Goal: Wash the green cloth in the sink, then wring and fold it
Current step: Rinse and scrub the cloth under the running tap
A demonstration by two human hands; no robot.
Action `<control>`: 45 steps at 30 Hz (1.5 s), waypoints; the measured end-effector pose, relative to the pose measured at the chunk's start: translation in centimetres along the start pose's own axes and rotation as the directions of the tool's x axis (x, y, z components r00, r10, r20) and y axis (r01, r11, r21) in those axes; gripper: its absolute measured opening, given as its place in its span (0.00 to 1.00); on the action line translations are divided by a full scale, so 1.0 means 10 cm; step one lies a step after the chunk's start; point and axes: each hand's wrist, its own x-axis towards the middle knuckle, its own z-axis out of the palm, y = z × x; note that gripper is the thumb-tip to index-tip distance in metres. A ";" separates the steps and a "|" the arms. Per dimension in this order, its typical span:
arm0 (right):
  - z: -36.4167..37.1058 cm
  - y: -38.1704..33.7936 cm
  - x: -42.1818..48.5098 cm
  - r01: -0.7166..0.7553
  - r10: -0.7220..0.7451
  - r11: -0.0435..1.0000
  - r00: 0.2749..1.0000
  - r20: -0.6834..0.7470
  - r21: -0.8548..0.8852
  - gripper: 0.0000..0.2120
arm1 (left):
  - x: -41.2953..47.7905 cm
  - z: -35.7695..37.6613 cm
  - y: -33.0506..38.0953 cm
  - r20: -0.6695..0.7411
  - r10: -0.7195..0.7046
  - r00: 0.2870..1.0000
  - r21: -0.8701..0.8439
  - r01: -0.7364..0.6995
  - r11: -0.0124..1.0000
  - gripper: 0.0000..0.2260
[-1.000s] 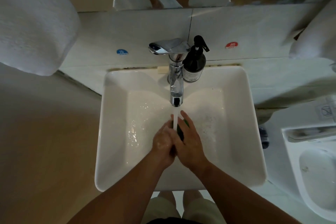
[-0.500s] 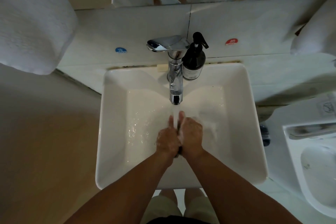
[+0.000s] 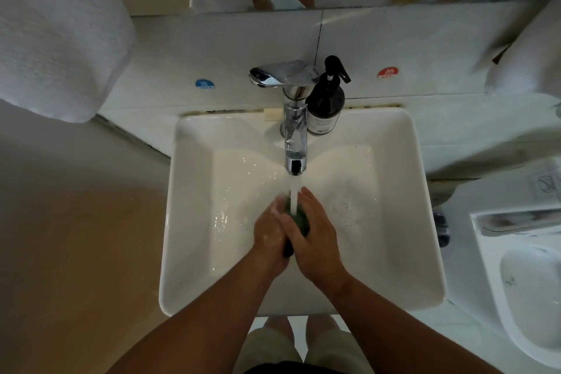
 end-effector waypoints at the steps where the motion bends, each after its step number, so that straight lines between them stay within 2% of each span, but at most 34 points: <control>1: -0.05 0.03 0.02 0.040 -0.040 0.999 0.999 0.014 -0.026 0.32 | -0.01 -0.01 0.03 -0.021 -0.079 0.997 -0.098 0.077 0.992 0.18; 2: -0.07 0.03 0.04 0.066 -0.066 0.997 0.998 0.010 -0.026 0.29 | -0.01 0.00 0.02 -0.040 -0.127 0.991 -0.160 0.119 0.980 0.21; 4: -0.05 -0.09 0.10 0.053 -0.053 0.999 0.998 -0.040 0.003 0.15 | 0.01 0.00 -0.02 -0.037 -0.148 0.988 -0.191 0.138 0.972 0.25; 6: 0.01 -0.24 0.17 -0.035 0.041 0.998 0.991 -0.127 0.055 0.17 | 0.02 0.01 -0.03 -0.035 -0.127 0.991 -0.175 0.119 0.977 0.26; 8: 0.02 -0.27 0.21 -0.094 0.094 0.996 0.983 -0.159 0.010 0.20 | 0.02 0.04 -0.02 -0.041 -0.052 0.998 -0.051 0.050 0.997 0.24; 10: 0.00 -0.25 0.26 -0.083 0.072 0.995 0.979 -0.190 -0.051 0.21 | -0.01 0.05 0.01 -0.048 0.021 0.999 0.119 -0.015 0.993 0.22; 12: -0.02 -0.22 0.31 -0.097 0.097 0.995 0.968 -0.232 0.013 0.21 | 0.01 0.05 -0.01 -0.053 0.051 0.997 0.186 -0.040 0.982 0.23; 13: -0.03 -0.22 0.33 -0.151 0.166 0.985 0.955 -0.245 0.081 0.21 | 0.03 0.03 -0.03 -0.066 0.076 0.995 0.243 -0.058 0.968 0.25; 14: -0.03 -0.24 0.33 -0.222 0.263 0.958 0.932 -0.249 0.181 0.22 | 0.07 0.01 -0.06 -0.068 0.119 0.991 0.375 -0.086 0.923 0.28; 15: -0.03 -0.27 0.34 -0.305 0.379 0.902 0.898 -0.222 0.306 0.23 | 0.08 0.00 -0.07 -0.038 0.181 0.983 0.551 -0.131 0.824 0.32; 17: -0.07 -0.32 0.36 -0.477 0.612 0.680 0.787 -0.073 0.557 0.21 | 0.07 -0.04 -0.09 0.029 0.361 0.932 0.810 -0.234 0.538 0.30; 18: -0.11 -0.35 0.36 -0.545 0.692 0.542 0.722 0.029 0.640 0.19 | 0.05 -0.06 -0.10 0.072 0.422 0.904 0.830 -0.289 0.478 0.28; 19: -0.14 -0.36 0.36 -0.582 0.732 0.436 0.673 0.107 0.686 0.20 | 0.01 -0.08 -0.11 0.114 0.448 0.887 0.805 -0.347 0.481 0.27; 20: -0.17 -0.35 0.37 -0.610 0.756 0.375 0.637 0.150 0.698 0.22 | -0.03 -0.11 -0.12 0.159 0.460 0.874 0.778 -0.398 0.487 0.25; 21: -0.19 -0.34 0.38 -0.620 0.773 0.362 0.617 0.149 0.696 0.23 | -0.03 -0.15 -0.15 0.220 0.467 0.856 0.759 -0.452 0.469 0.24; 23: -0.20 -0.35 0.37 -0.620 0.783 0.385 0.612 0.114 0.684 0.21 | -0.01 -0.26 -0.20 0.323 0.466 0.824 0.753 -0.522 0.401 0.27; 24: -0.19 -0.37 0.36 -0.627 0.780 0.392 0.615 0.118 0.673 0.19 | 0.03 -0.28 -0.21 0.330 0.457 0.826 0.740 -0.527 0.418 0.28; 25: -0.15 -0.37 0.33 -0.619 0.757 0.432 0.645 0.110 0.656 0.17 | 0.06 -0.26 -0.21 0.300 0.443 0.845 0.695 -0.512 0.505 0.25; 26: -0.08 -0.33 0.28 -0.588 0.703 0.536 0.708 0.065 0.606 0.15 | 0.05 -0.21 -0.17 0.260 0.430 0.864 0.657 -0.485 0.577 0.20; 28: 0.03 -0.22 0.14 -0.372 0.411 0.864 0.911 -0.047 0.340 0.14 | 0.00 -0.08 -0.04 0.171 0.375 0.911 0.596 -0.399 0.697 0.11; 29: 0.05 -0.16 0.07 -0.220 0.233 0.953 0.971 -0.044 0.210 0.20 | 0.00 -0.04 0.02 0.100 0.317 0.943 0.538 -0.319 0.780 0.11; 30: 0.06 -0.12 0.04 -0.112 0.115 0.985 0.993 -0.015 0.130 0.26 | 0.00 -0.01 0.08 0.008 0.210 0.978 0.402 -0.196 0.895 0.13; 31: 0.05 -0.10 0.03 -0.040 0.039 0.994 0.999 0.010 0.099 0.29 | -0.03 0.00 0.13 -0.037 0.061 0.997 0.225 -0.051 0.973 0.15; 32: 0.02 -0.11 0.04 -0.006 0.003 0.993 1.000 0.022 0.116 0.27 | -0.03 -0.01 0.14 -0.061 -0.067 0.996 0.075 0.071 0.995 0.16; 34: 0.00 -0.22 0.09 -0.047 0.045 0.981 0.999 0.014 0.189 0.16 | -0.03 -0.04 0.12 -0.073 -0.193 0.979 -0.057 0.189 0.980 0.19; 35: 0.00 -0.27 0.14 -0.088 0.091 0.979 0.996 -0.009 0.183 0.13 | -0.05 -0.04 0.11 -0.071 -0.215 0.974 -0.094 0.209 0.974 0.20; 37: 0.03 -0.33 0.22 -0.157 0.165 0.982 0.984 -0.069 0.109 0.16 | -0.06 -0.01 0.09 -0.075 -0.227 0.971 -0.170 0.211 0.962 0.22; 38: 0.06 -0.30 0.25 -0.191 0.198 0.977 0.976 -0.085 0.092 0.17 | -0.06 0.01 0.09 -0.076 -0.205 0.976 -0.157 0.192 0.969 0.23; 39: 0.08 -0.29 0.27 -0.213 0.221 0.973 0.969 -0.108 0.085 0.15 | -0.05 0.02 0.08 -0.087 -0.176 0.981 -0.094 0.168 0.981 0.24; 40: 0.10 -0.25 0.30 -0.226 0.234 0.972 0.961 -0.146 0.068 0.14 | -0.03 0.02 0.06 -0.111 -0.117 0.987 0.044 0.123 0.992 0.25; 42: 0.08 -0.27 0.36 -0.284 0.301 0.953 0.930 -0.213 0.104 0.17 | -0.02 0.02 0.04 -0.100 0.030 0.995 0.405 0.013 0.914 0.23; 43: 0.03 -0.29 0.38 -0.337 0.374 0.922 0.904 -0.209 0.193 0.20 | 0.02 0.00 0.03 -0.049 0.111 0.993 0.607 -0.059 0.792 0.18; 44: 0.01 -0.31 0.42 -0.408 0.458 0.875 0.872 -0.172 0.260 0.21 | 0.06 -0.02 0.01 0.024 0.187 0.982 0.814 -0.128 0.567 0.16; 45: -0.04 -0.36 0.42 -0.451 0.517 0.824 0.847 -0.127 0.343 0.19 | 0.09 -0.04 0.01 0.101 0.240 0.965 0.953 -0.164 0.255 0.18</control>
